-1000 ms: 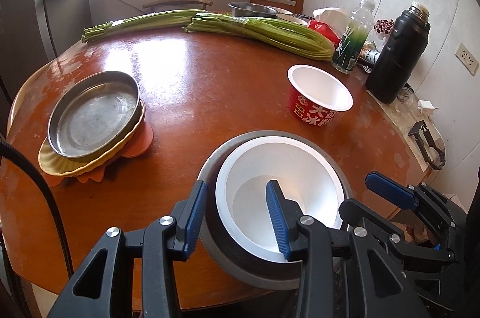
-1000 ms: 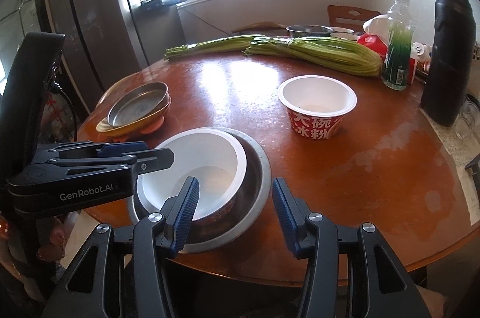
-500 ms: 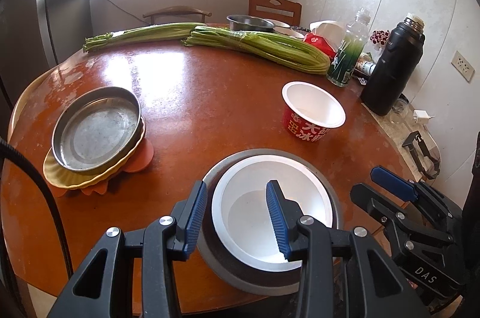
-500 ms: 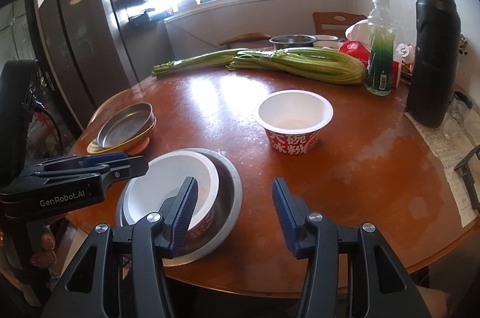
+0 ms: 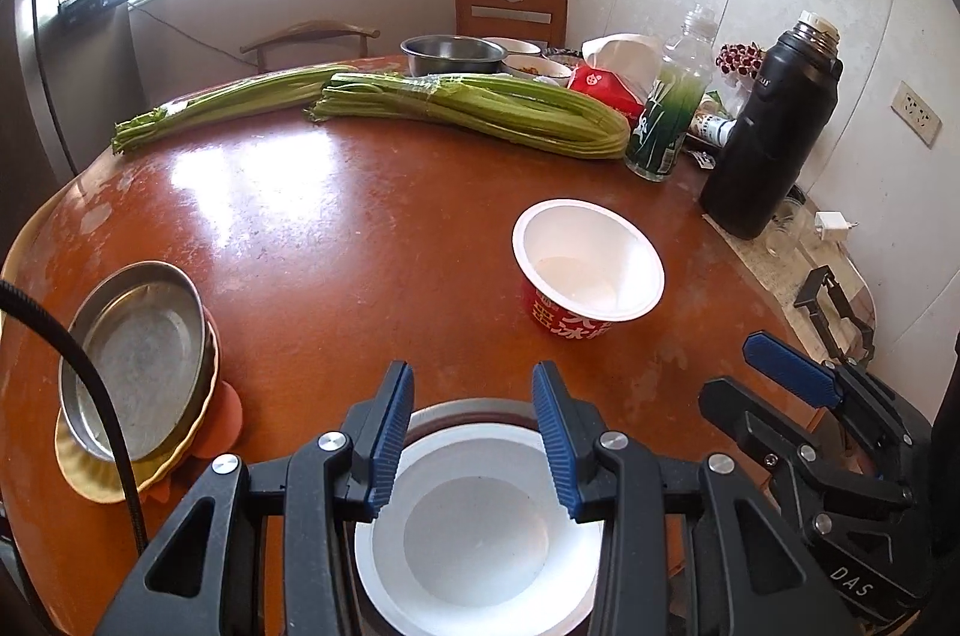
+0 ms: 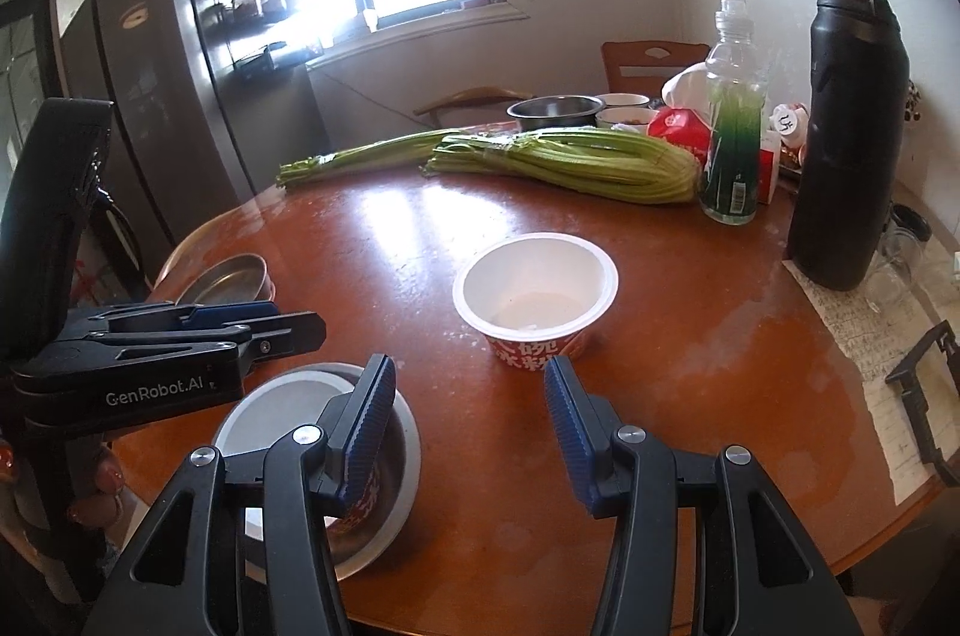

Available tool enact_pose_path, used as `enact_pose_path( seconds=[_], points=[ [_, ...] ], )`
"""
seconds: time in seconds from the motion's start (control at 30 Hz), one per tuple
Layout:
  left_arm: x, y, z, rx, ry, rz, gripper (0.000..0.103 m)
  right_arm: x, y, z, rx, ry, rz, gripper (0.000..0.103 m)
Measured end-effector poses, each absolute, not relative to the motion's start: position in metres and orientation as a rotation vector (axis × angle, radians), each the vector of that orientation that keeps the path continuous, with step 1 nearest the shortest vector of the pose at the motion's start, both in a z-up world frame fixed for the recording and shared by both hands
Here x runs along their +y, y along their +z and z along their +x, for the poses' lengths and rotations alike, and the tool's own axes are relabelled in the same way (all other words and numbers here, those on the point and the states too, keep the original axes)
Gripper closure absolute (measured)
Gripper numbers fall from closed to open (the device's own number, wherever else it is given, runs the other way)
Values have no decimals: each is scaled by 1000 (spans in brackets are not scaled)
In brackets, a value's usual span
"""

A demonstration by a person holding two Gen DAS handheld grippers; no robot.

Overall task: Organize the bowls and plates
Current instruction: 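Reach the left tool to the smaller red-printed white bowl and grasp its rim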

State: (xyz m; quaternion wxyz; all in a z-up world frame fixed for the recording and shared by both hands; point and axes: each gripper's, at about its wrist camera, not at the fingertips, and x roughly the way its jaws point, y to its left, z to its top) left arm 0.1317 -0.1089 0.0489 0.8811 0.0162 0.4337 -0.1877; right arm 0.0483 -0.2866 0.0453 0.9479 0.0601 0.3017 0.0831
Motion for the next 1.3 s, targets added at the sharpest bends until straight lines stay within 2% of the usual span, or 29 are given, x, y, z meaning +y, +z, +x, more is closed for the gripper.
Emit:
enact_pose_path(
  seconds=[0.63, 1.3],
  points=[
    [-160, 27, 221, 1047, -461, 62, 62, -327, 15, 130, 726, 92, 184, 49],
    [-170, 0, 240, 1128, -482, 42, 62, -295, 1, 154, 788, 208, 171, 47]
  ],
)
